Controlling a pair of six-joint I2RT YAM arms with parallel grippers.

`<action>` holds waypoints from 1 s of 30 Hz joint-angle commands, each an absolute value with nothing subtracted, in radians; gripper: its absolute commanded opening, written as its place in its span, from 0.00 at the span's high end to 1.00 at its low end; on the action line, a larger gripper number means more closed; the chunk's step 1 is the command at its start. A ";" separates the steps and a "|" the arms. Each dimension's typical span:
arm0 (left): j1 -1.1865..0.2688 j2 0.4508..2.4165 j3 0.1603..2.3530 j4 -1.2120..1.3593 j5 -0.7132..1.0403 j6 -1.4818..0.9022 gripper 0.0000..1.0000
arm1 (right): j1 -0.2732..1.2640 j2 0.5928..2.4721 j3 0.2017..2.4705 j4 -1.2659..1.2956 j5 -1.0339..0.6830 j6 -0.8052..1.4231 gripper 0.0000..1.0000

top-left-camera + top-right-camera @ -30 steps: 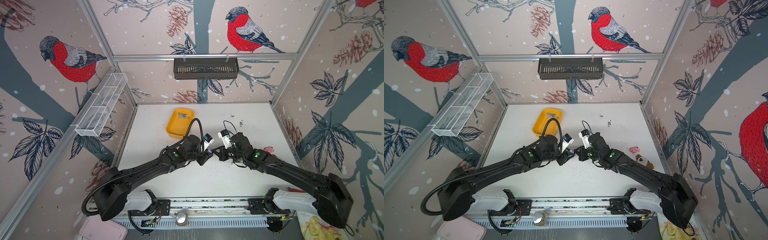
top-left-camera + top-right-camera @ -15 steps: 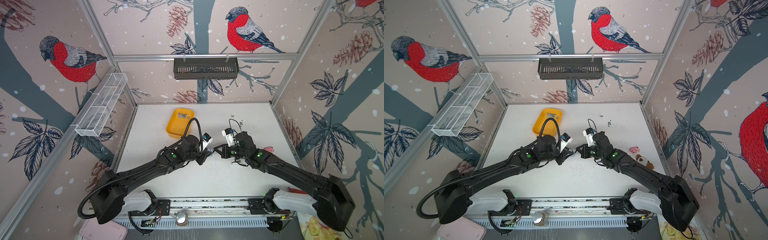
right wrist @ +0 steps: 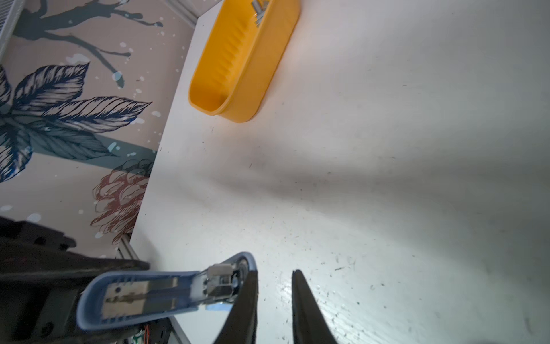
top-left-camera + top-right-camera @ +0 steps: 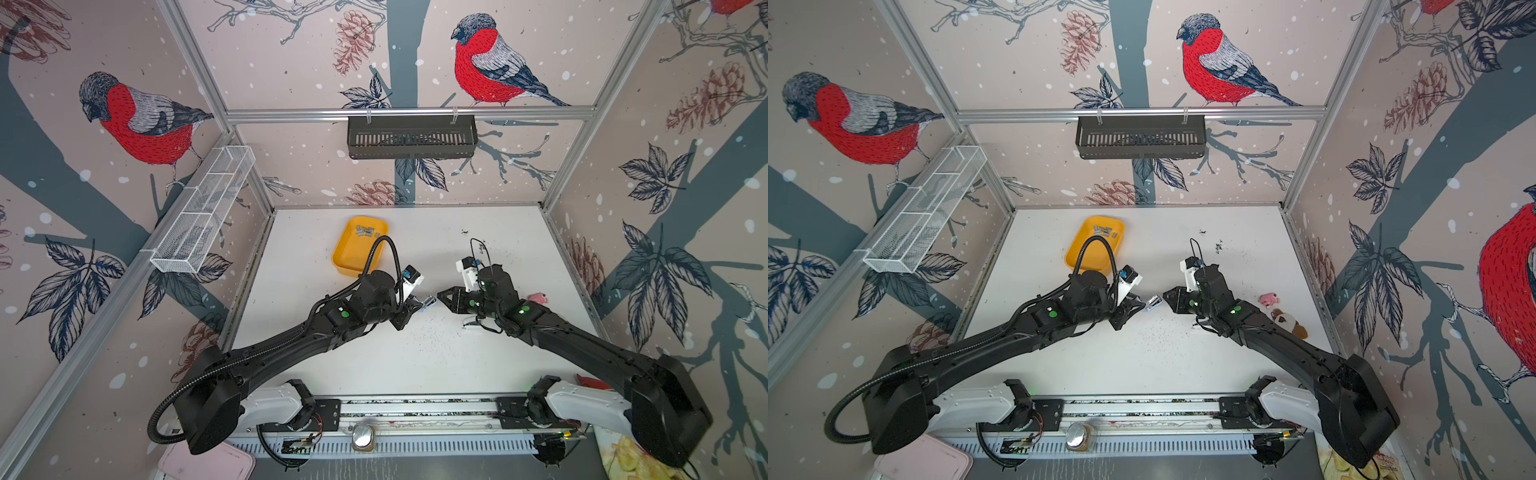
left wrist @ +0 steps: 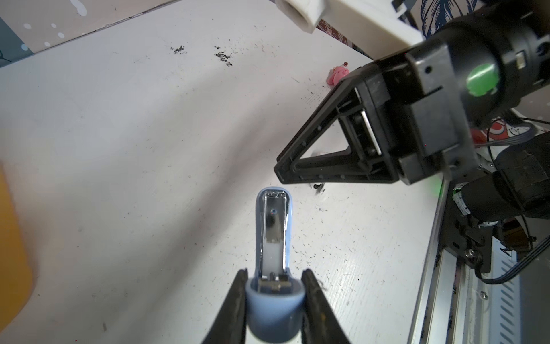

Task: Load the staples into the stapler

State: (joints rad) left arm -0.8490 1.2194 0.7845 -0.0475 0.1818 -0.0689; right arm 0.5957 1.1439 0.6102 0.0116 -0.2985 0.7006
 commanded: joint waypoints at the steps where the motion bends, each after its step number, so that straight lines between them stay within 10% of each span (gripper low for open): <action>1: -0.848 1.208 0.778 -0.021 0.165 -0.065 0.83 | 0.572 1.110 0.588 0.020 -0.268 0.715 0.76; 11: -0.820 1.207 0.805 -0.057 0.213 -0.047 0.83 | 0.551 1.023 0.629 0.025 -0.393 0.536 0.64; 30: -0.482 1.203 0.992 -0.300 0.939 0.178 0.81 | 0.507 0.885 0.650 0.073 -0.744 0.274 0.46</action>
